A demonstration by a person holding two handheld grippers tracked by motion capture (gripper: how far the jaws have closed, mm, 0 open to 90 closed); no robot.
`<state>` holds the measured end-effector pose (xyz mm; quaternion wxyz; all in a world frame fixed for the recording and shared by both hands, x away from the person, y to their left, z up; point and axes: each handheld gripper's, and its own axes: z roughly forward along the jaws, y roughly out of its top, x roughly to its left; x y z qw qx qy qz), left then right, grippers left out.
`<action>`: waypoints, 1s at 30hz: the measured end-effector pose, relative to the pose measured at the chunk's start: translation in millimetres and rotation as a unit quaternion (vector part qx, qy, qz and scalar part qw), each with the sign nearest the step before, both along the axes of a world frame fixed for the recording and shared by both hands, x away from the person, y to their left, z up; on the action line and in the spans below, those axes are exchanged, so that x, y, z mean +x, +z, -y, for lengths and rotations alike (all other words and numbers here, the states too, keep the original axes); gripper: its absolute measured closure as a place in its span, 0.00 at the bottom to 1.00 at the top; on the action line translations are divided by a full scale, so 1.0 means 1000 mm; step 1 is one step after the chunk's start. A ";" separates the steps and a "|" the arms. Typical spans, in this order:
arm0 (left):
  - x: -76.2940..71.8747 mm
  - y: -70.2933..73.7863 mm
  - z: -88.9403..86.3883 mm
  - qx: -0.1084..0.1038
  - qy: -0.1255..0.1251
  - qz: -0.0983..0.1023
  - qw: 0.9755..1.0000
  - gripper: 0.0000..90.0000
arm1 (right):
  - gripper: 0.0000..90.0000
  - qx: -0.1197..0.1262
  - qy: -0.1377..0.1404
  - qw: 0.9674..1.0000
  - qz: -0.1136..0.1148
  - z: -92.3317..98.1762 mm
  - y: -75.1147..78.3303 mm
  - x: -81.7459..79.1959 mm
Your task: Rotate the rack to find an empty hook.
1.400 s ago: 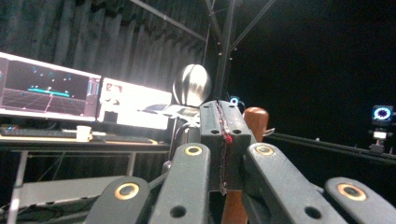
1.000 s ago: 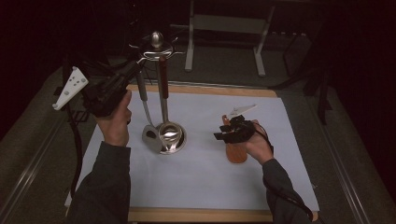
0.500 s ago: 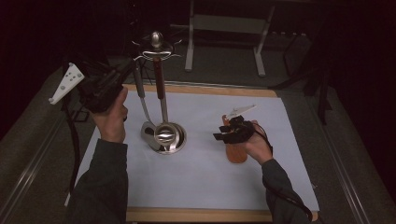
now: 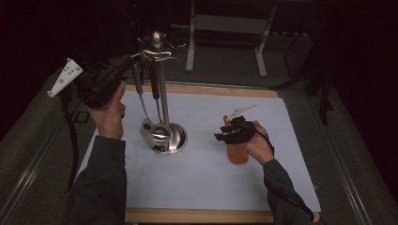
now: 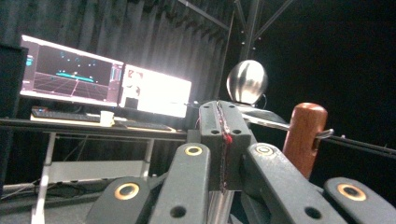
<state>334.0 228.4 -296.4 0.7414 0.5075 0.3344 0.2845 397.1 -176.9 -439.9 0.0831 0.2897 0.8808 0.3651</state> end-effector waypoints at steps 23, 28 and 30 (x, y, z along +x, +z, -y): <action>0.017 0.005 -0.004 -0.002 0.016 -0.021 1.000 1.00 | 0.62 -0.001 -0.002 1.000 -0.001 0.002 0.001 0.001; 0.015 0.005 -0.004 0.000 0.018 -0.020 1.000 1.00 | 0.62 -0.001 -0.002 1.000 0.000 0.003 0.001 0.001; 0.014 0.004 -0.005 -0.001 0.018 -0.020 1.000 1.00 | 0.62 -0.001 -0.003 1.000 0.000 0.003 0.001 0.001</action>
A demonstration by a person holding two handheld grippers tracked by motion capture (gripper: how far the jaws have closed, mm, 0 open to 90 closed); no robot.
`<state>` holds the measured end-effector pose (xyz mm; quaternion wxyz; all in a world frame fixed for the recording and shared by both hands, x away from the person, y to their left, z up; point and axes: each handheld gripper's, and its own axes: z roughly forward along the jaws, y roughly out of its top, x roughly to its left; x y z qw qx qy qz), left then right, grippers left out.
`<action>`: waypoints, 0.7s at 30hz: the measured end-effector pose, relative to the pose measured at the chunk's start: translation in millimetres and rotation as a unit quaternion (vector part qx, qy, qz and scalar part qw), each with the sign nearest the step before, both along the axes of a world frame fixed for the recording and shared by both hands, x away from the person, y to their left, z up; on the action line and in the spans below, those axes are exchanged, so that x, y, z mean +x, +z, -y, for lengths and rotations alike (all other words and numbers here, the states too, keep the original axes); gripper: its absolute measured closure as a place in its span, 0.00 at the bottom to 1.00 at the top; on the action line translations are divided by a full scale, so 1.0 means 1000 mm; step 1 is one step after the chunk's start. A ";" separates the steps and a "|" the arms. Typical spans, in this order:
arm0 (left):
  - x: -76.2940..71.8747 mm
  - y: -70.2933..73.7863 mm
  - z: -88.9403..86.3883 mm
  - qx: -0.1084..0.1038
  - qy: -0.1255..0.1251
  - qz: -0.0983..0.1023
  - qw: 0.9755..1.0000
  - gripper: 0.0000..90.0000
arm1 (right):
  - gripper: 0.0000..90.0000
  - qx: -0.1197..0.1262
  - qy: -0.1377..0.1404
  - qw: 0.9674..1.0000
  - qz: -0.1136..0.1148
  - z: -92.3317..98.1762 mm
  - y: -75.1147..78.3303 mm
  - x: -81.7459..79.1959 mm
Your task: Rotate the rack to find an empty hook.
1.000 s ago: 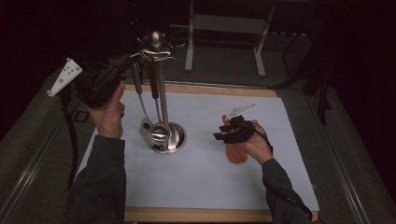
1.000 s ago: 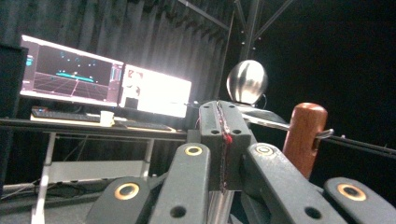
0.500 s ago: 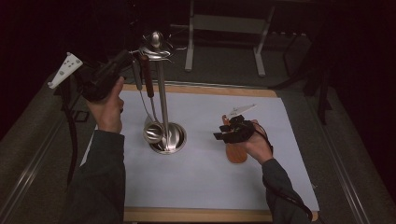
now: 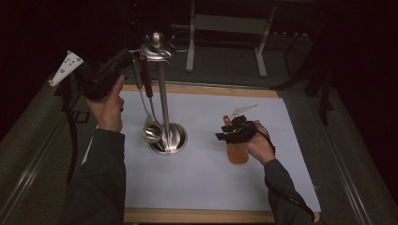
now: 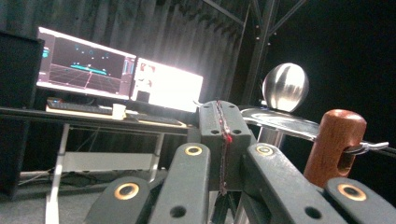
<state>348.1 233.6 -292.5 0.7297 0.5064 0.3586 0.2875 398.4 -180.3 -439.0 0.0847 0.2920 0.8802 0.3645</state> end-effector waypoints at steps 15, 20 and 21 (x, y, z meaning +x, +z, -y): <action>-0.010 -0.028 -0.012 0.008 0.014 -0.014 1.000 0.99 | 0.61 -0.002 -0.009 1.000 -0.005 0.006 -0.002 0.001; -0.011 -0.039 -0.015 0.012 0.021 -0.022 0.999 0.98 | 0.61 -0.002 -0.011 1.000 -0.005 0.008 -0.004 0.002; -0.011 -0.044 -0.016 0.014 0.023 -0.028 0.999 0.98 | 0.61 -0.002 -0.011 1.000 -0.005 0.009 -0.004 0.002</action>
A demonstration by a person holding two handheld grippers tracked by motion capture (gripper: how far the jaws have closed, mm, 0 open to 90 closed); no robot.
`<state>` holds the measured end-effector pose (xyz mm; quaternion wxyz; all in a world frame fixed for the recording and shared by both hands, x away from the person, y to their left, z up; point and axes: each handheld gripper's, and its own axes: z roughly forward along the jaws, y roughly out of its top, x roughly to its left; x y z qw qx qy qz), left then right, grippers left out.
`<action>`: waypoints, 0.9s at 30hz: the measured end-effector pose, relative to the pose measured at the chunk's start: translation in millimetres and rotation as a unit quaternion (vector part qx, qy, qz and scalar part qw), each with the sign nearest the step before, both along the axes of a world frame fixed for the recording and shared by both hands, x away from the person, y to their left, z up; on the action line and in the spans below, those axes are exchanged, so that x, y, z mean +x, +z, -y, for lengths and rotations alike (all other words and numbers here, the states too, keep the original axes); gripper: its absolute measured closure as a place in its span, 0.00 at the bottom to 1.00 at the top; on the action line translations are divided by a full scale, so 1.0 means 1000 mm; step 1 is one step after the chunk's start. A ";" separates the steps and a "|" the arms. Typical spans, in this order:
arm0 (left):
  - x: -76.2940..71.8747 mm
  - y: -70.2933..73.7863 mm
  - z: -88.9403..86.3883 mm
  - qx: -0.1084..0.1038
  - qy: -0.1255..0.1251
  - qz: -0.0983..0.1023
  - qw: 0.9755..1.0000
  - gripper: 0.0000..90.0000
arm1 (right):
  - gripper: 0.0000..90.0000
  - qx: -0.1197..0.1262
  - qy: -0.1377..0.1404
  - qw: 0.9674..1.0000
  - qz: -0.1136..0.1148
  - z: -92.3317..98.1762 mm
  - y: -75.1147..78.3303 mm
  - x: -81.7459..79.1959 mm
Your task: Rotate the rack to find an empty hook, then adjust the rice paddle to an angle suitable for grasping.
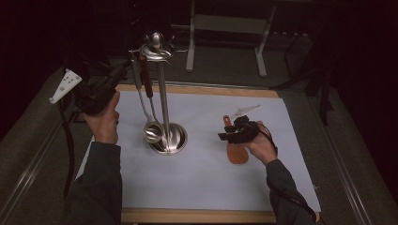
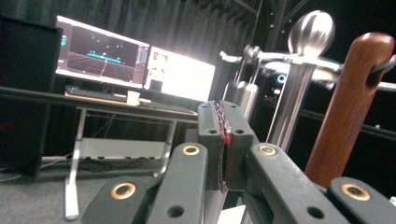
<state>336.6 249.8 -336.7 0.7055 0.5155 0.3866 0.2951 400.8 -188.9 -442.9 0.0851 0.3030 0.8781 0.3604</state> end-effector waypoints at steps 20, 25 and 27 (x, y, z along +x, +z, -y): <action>-0.013 -0.070 -0.010 0.021 0.026 -0.048 0.998 0.93 | 0.61 -0.009 -0.029 1.000 -0.007 0.012 -0.009 0.003; -0.017 -0.092 -0.015 0.019 0.032 -0.062 0.997 0.91 | 0.61 -0.012 -0.040 0.999 -0.009 0.015 -0.012 0.004; -0.020 -0.101 -0.017 0.021 0.034 -0.066 0.997 0.90 | 0.61 -0.010 -0.044 0.999 -0.010 0.016 -0.014 0.004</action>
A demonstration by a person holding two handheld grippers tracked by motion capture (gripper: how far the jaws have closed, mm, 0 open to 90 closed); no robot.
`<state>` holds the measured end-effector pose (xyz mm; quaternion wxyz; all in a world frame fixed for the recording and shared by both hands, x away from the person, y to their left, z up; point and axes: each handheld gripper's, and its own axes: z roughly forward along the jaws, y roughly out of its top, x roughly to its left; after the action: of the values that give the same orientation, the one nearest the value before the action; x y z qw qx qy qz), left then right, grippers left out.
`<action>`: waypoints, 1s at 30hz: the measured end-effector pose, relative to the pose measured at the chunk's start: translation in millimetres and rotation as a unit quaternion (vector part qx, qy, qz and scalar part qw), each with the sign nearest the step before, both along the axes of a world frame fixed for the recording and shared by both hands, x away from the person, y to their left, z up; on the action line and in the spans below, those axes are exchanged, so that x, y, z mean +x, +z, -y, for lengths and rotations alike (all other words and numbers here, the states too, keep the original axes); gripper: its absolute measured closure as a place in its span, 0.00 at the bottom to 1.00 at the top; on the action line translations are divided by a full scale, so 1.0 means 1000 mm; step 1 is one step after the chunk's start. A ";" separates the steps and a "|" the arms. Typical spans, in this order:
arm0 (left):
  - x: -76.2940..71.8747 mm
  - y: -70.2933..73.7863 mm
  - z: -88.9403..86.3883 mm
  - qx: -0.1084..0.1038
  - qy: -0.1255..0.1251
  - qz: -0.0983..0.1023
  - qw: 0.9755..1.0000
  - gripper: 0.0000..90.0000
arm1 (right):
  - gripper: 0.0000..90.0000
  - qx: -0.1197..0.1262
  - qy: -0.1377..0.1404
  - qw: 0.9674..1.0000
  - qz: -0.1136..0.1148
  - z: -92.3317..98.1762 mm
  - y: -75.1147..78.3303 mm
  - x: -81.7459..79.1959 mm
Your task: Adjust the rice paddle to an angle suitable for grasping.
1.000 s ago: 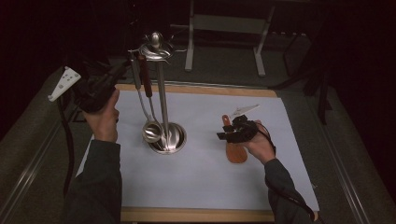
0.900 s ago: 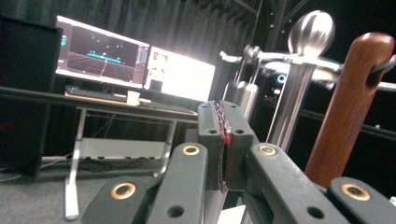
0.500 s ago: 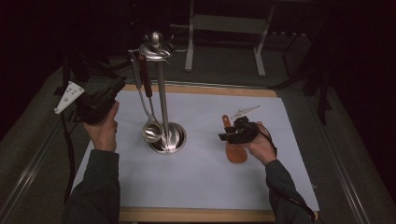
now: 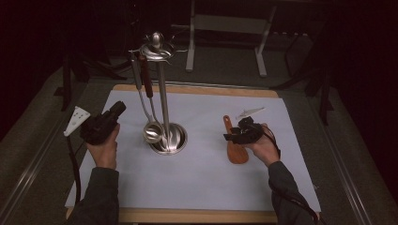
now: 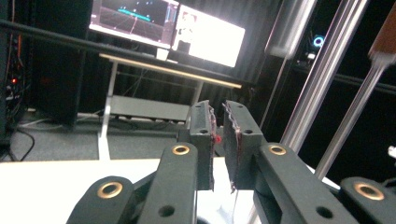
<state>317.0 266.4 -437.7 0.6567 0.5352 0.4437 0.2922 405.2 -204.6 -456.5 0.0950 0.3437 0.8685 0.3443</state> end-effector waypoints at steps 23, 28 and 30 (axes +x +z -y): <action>-0.008 -0.085 0.007 0.086 -0.029 -0.118 0.989 0.82 | 0.60 -0.038 -0.037 0.998 -0.019 0.002 -0.023 0.011; -0.007 -0.091 0.006 0.101 -0.029 -0.135 0.985 0.81 | 0.60 -0.044 -0.044 0.998 -0.024 0.003 -0.027 0.013; -0.006 -0.095 0.006 0.106 -0.027 -0.144 0.983 0.81 | 0.60 -0.047 -0.048 0.997 -0.028 0.003 -0.029 0.015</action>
<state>311.3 260.8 -532.2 0.5329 0.6502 0.4856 0.2394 420.2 -207.9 -485.1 0.1036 0.3899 0.8682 0.2888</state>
